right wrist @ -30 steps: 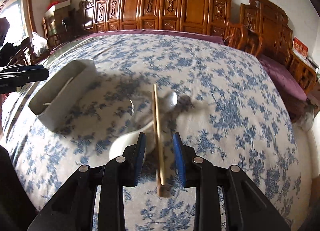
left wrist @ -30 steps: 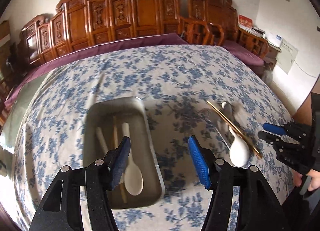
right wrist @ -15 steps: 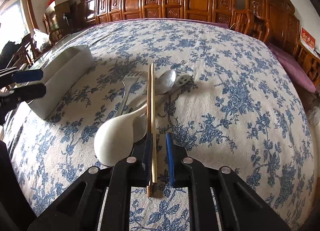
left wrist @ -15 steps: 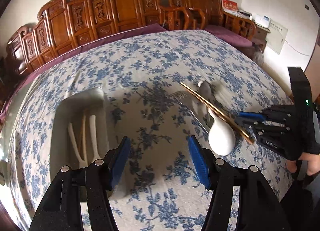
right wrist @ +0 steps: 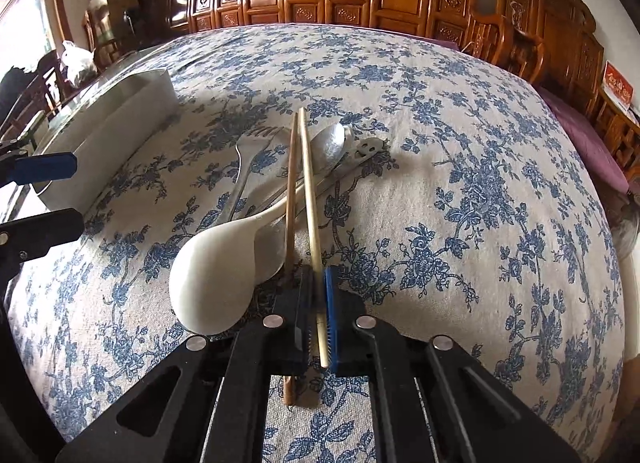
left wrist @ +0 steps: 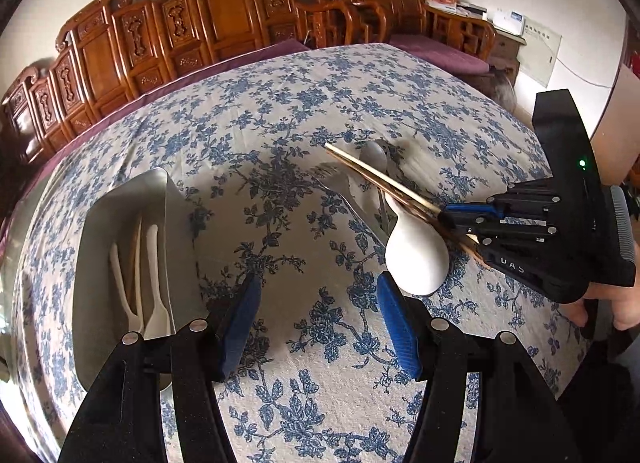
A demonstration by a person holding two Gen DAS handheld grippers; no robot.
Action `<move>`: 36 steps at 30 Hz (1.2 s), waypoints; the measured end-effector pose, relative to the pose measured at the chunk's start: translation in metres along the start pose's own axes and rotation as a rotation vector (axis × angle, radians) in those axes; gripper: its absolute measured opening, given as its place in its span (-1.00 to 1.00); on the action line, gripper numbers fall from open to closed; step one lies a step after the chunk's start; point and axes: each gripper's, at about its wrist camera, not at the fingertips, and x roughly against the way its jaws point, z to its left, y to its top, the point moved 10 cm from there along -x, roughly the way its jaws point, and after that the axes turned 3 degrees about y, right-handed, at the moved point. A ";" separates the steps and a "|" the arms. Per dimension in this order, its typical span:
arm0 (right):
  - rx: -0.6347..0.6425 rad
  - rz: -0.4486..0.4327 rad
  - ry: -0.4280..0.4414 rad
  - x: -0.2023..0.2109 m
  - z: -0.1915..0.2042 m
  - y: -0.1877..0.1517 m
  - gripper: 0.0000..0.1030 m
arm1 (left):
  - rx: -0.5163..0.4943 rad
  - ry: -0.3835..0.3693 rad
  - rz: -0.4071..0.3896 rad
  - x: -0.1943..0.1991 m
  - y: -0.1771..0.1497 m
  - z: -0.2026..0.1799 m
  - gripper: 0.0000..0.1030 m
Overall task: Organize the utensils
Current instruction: 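Grasp the large white plastic spoon with the left tool while the right tool holds the chopstick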
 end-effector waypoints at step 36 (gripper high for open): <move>-0.117 -0.120 0.021 0.040 -0.033 0.011 -0.88 | 0.048 -0.108 0.099 -0.074 0.011 -0.075 0.36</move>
